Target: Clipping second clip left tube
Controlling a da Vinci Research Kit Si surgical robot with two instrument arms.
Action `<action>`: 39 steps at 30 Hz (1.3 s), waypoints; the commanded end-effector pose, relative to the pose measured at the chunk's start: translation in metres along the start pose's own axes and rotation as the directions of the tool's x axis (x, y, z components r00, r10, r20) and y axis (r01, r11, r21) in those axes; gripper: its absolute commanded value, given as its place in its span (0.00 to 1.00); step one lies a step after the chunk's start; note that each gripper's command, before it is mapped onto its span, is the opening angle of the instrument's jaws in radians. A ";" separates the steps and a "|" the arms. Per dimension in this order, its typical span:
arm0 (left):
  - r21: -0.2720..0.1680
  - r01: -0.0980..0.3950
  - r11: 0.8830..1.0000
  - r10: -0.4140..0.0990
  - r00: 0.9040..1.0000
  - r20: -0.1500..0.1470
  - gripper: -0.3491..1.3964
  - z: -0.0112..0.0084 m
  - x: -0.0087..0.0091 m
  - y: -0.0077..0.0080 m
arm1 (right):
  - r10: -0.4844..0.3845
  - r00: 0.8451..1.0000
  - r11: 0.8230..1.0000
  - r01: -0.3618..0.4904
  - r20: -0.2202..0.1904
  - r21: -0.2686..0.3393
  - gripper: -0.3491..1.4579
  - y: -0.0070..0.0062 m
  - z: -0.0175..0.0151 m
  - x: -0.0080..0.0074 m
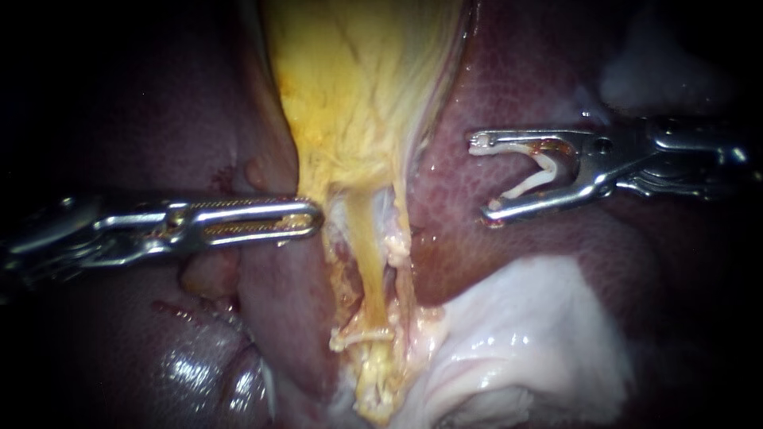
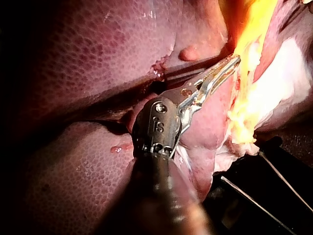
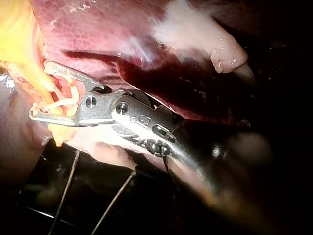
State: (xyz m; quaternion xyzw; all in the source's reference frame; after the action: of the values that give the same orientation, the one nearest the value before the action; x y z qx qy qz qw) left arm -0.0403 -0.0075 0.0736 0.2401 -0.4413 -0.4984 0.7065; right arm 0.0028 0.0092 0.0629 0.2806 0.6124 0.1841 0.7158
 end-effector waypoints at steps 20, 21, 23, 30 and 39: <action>-0.022 0.035 0.999 -0.034 0.998 0.059 0.00 -0.0065 -0.0041 0.0003 | -0.022 1.000 1.000 0.022 0.000 0.001 0.52 -0.0003 0.0016 -0.0017; -0.022 0.035 0.999 -0.034 0.998 0.059 0.00 -0.0065 -0.0041 0.0003 | -0.027 1.000 1.000 0.027 0.001 0.007 0.52 -0.0004 0.0019 -0.0021; -0.025 0.035 0.999 -0.034 0.998 0.060 0.00 -0.0065 -0.0041 0.0003 | -0.054 0.999 0.998 0.054 0.003 0.010 0.52 -0.0007 0.0029 -0.0037; -0.026 0.035 0.999 -0.034 0.998 0.060 0.00 -0.0069 -0.0041 0.0004 | 0.003 1.000 0.998 -0.001 -0.023 0.067 0.52 -0.0008 0.0093 -0.0122; -0.027 0.037 0.999 -0.035 0.997 0.064 0.00 -0.0072 -0.0042 0.0004 | 0.050 0.999 0.995 -0.050 -0.001 0.091 0.52 0.0005 0.0132 -0.0196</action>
State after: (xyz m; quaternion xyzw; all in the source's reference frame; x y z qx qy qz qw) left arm -0.0344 -0.0042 0.0688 0.2225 -0.4526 -0.5241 0.6863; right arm 0.0122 -0.0048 0.0798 0.3284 0.6133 0.1744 0.6968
